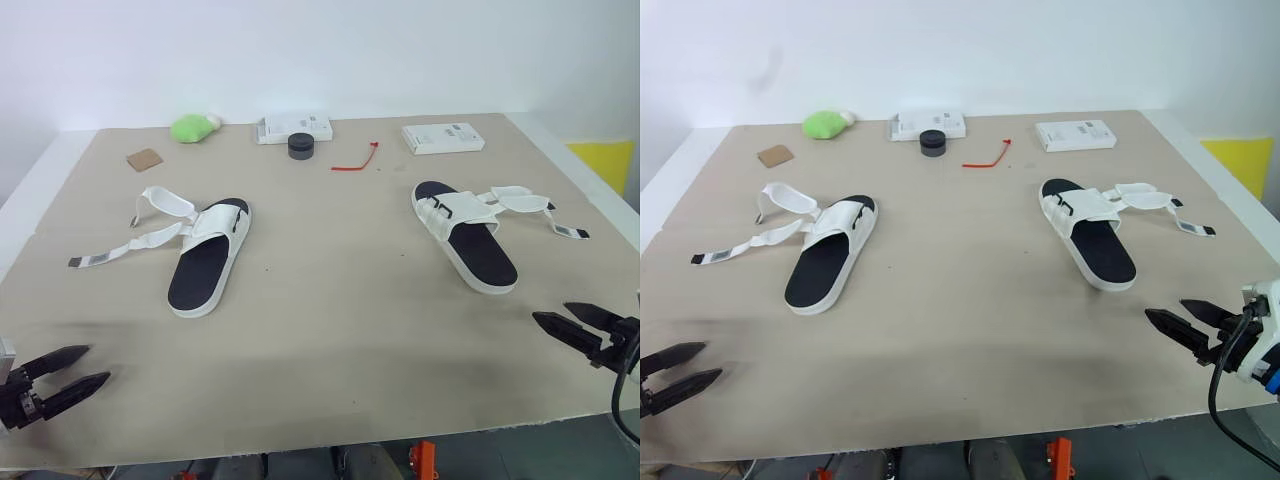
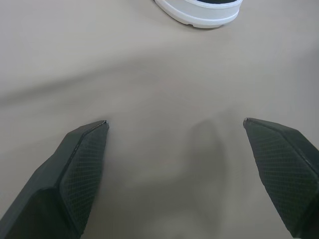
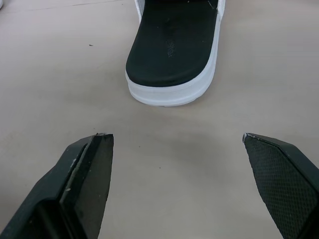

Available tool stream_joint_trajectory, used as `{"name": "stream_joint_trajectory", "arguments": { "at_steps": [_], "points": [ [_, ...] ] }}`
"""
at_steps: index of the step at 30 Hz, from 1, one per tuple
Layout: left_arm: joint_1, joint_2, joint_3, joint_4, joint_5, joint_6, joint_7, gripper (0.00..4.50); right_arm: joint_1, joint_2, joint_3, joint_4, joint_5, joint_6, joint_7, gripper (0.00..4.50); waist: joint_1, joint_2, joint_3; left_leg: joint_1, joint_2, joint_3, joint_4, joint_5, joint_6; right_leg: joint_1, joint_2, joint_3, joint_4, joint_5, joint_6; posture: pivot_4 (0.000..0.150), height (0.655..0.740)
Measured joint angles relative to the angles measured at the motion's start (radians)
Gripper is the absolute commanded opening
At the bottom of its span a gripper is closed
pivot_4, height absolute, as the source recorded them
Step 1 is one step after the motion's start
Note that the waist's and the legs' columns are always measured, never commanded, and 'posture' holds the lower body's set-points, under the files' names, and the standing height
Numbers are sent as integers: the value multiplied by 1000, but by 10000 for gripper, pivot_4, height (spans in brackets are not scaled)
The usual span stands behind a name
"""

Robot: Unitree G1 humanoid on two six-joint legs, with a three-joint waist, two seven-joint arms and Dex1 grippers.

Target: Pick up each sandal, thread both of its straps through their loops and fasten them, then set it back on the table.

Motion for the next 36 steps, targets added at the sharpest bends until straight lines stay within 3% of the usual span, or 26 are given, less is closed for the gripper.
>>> {"name": "stream_joint_trajectory", "arguments": {
  "at_steps": [9, 17, 25, 31, 36],
  "points": [
    [-75, 0, -25, 146, 25, -122, -75, 44828, -25, 11, 31, -3, -2, 0, -6, 45000, 0, 6, -6, 2, 0, 0, 0, 0, 0, 1, 0, 0, 0, 0, 0, 1500, 7400],
    [-130, 2, -82, 174, 33, -190, -165, 44828, -64, 86, 35, -88, 19, 21, -117, 45000, 0, 6, -8, 2, 0, 1, 0, 1, 1, 2, 0, 1, 1, 1, 1, 1500, 7400],
    [-115, 26, -226, -13, -57, -284, -178, 44828, -186, 180, 34, -190, 63, 86, -319, 45000, 0, 5, -9, 1, 0, 1, 0, 1, 1, 1, 0, 1, 1, 1, 0, 1500, 7400],
    [-323, -28, -312, -189, -65, -225, -157, 44828, -336, 221, 197, -256, 39, 160, -461, 45000, 2, 4, -9, 0, 0, 1, 1, 5, 7, 2, 2, 1, 1, 5, 2, 1500, 7400],
    [-457, -135, -397, -212, -48, -162, -83, 44828, -468, 240, 328, -148, -62, 183, -562, 45000, 1, 4, -8, -2, 0, 0, 2, 5, 7, 1, 3, 2, 1, 8, 7, 1500, 7400]
  ]
}}
